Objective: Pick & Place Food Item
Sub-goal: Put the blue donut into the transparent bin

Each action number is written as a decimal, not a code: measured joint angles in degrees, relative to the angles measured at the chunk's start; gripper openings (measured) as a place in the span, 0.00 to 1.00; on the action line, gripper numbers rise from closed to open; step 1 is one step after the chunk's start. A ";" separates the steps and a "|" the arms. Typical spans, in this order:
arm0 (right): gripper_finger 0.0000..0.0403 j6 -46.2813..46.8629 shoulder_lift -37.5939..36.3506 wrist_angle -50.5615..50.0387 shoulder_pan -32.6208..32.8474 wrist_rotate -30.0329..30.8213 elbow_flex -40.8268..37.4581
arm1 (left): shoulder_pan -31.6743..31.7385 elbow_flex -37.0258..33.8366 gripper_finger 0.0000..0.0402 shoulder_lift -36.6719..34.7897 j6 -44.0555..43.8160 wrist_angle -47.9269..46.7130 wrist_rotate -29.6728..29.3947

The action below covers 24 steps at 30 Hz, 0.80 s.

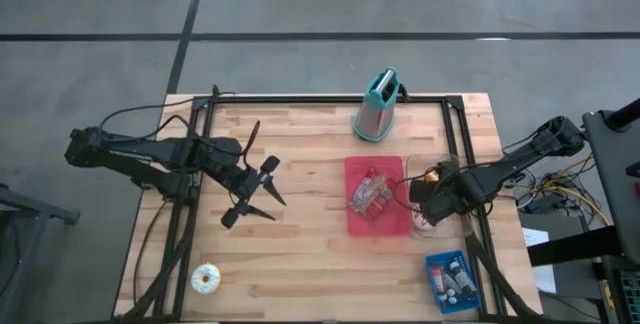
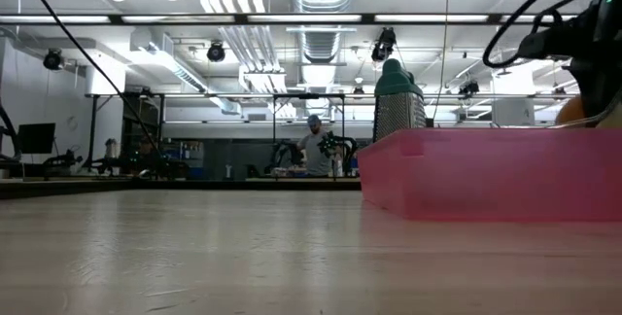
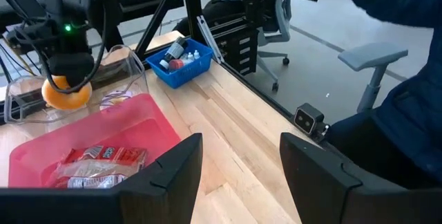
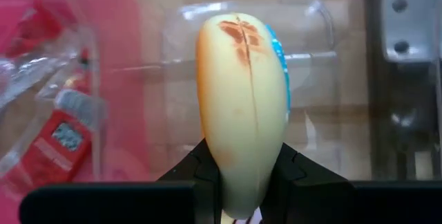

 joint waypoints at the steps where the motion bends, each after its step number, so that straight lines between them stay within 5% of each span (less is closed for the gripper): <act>1: 0.13 -0.19 0.07 0.23 -0.03 0.37 0.25 | 0.00 -0.02 0.49 0.00 0.47 -0.14 0.02; 13: 0.13 4.72 -3.02 1.54 -7.71 -12.07 0.24 | 0.00 -0.15 0.49 0.02 3.98 -0.14 -0.03; 24: 0.13 -11.04 -2.06 12.21 -24.31 -13.97 -3.70 | 0.00 -1.67 0.49 0.02 4.08 -0.11 -0.05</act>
